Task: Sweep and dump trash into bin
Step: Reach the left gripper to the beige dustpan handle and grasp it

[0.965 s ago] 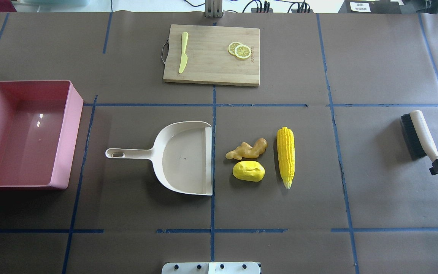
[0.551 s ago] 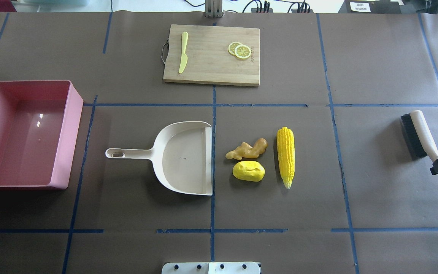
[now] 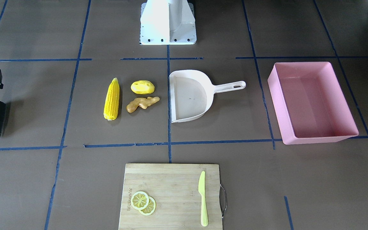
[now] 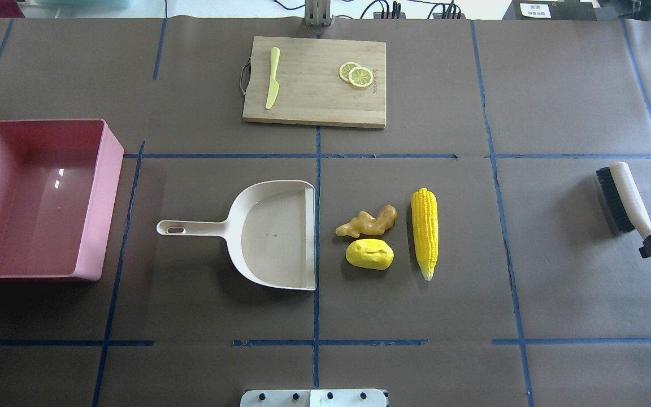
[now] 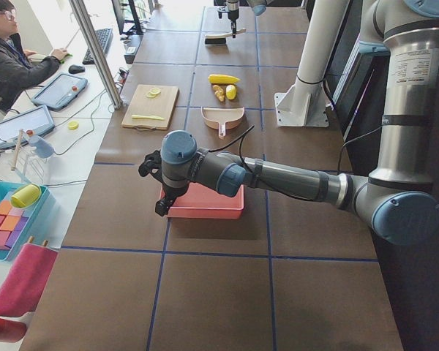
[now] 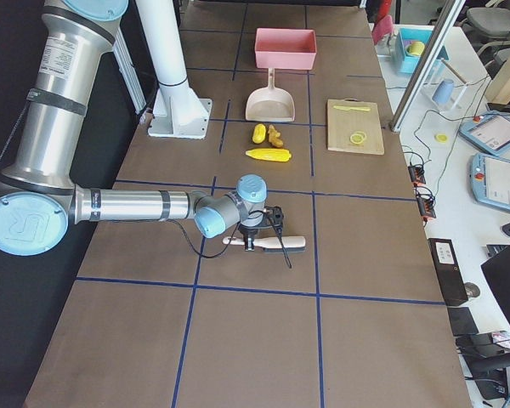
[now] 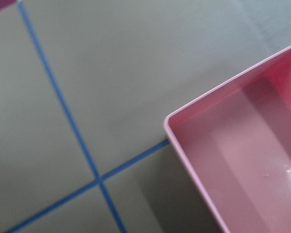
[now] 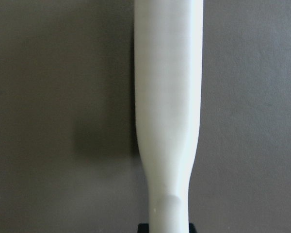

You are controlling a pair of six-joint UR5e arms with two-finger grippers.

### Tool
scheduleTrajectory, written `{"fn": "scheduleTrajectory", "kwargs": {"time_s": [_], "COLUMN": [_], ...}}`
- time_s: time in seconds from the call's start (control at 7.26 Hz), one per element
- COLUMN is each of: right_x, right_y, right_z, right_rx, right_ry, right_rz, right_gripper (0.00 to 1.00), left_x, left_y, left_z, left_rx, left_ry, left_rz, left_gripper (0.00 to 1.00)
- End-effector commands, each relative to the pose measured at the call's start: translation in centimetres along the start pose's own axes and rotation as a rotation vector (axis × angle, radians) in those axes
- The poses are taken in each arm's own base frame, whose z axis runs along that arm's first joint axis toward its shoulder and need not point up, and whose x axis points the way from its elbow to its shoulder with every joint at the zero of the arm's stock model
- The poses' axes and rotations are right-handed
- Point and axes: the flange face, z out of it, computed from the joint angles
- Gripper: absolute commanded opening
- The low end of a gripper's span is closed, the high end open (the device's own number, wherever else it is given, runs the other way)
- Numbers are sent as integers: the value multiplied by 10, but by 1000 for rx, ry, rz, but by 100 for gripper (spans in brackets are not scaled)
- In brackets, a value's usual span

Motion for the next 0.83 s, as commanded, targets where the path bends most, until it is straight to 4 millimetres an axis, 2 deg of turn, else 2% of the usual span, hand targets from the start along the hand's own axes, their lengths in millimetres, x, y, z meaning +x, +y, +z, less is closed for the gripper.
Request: {"fn": "scheduleTrajectory", "kwargs": {"time_s": [0.0,0.28,0.41,0.55,0.69], "right_x": [0,1,0,0,-1], "right_y": [-2,-1,-1,0,0], "right_z": [-1,-1,-2,-3,-3], "right_rx": [12,14,16,16,17], "right_ry": [11,16,12,12,12], "right_rz": [-2,-3,-4,-6,-7], "right_gripper": [0,0,0,0,0], "left_x": [83,171,222,288,311], "left_y": [-71,-142,-149,-160,-169], "left_z": [27,67,109,151,167], "left_rx": [63,68,31,8,25], "left_ry": [209,245,278,325,267], "left_rz": [185,314,377,462,506], "left_gripper": [100,100,100,100,100]}}
